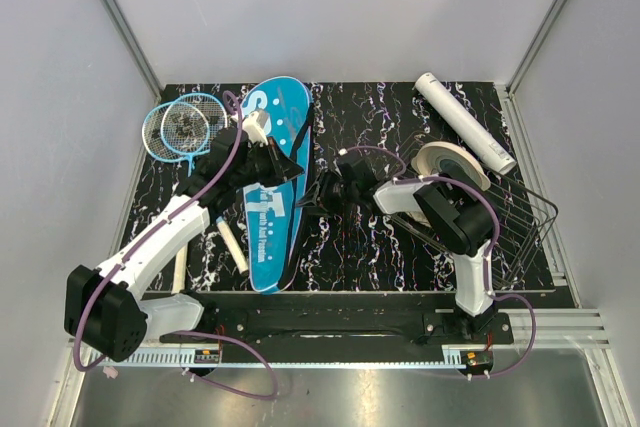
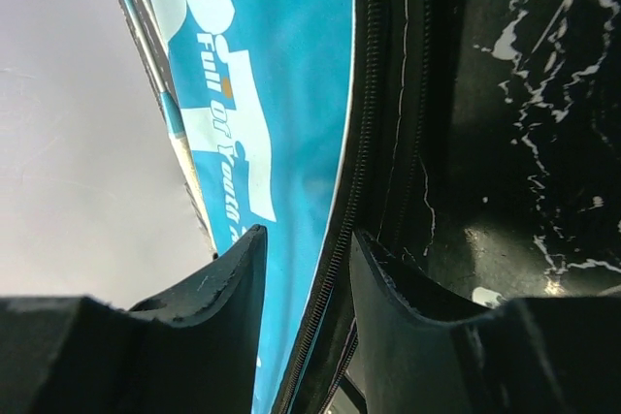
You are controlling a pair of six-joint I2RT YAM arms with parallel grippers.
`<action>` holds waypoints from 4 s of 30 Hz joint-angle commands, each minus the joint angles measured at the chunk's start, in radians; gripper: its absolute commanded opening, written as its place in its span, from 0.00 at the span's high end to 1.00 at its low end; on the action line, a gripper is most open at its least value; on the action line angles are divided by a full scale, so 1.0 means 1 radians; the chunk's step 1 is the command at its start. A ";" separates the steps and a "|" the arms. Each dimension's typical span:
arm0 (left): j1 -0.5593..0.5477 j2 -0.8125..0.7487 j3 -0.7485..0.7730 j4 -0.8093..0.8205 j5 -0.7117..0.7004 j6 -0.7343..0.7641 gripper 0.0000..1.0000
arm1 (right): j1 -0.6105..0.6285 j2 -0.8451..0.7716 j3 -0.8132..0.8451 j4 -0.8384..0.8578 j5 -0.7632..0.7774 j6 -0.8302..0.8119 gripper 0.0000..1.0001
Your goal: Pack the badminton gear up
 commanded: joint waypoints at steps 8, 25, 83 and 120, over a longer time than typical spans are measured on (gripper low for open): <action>0.005 -0.024 -0.035 0.109 0.046 -0.039 1.00 | 0.009 0.066 0.007 0.162 0.051 0.130 0.64; 0.007 -0.113 -0.210 -0.052 -0.303 -0.078 0.71 | 0.019 -0.351 -0.085 -0.006 0.329 -0.166 1.00; -0.341 -0.211 -0.247 0.038 -0.672 -0.096 1.00 | -0.078 -0.640 0.194 -0.659 0.339 -0.676 0.00; -0.172 -0.208 -0.489 0.344 -0.337 -0.309 0.95 | -0.113 -0.284 0.516 -0.727 0.540 -0.713 1.00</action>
